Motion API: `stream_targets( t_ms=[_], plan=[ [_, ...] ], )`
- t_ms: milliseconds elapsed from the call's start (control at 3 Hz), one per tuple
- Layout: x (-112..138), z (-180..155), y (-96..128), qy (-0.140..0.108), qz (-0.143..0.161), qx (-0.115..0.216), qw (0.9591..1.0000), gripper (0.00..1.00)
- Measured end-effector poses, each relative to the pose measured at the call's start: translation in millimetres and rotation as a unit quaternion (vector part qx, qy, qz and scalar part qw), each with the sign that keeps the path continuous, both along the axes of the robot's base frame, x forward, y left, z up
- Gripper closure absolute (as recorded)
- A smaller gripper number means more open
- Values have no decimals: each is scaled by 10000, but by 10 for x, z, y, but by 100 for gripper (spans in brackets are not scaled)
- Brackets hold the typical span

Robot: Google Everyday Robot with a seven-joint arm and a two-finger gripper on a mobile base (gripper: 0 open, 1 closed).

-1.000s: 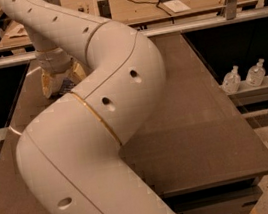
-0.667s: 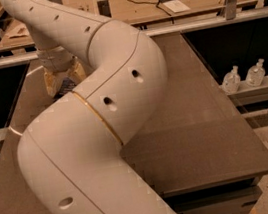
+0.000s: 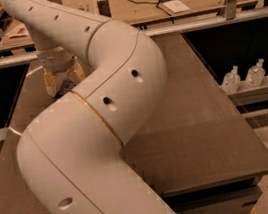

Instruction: Move rxbar blueberry near apple

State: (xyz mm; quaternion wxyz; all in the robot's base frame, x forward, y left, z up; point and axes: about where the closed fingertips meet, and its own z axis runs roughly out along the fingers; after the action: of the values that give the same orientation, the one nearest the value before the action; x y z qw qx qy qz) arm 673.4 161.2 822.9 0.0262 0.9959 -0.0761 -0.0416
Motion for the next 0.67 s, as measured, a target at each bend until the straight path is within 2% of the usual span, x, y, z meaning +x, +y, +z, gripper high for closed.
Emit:
stream_targets(
  t_ms=[667],
  plan=[
    [1, -78, -10, -5, -11, -3, 10000, 100]
  ],
)
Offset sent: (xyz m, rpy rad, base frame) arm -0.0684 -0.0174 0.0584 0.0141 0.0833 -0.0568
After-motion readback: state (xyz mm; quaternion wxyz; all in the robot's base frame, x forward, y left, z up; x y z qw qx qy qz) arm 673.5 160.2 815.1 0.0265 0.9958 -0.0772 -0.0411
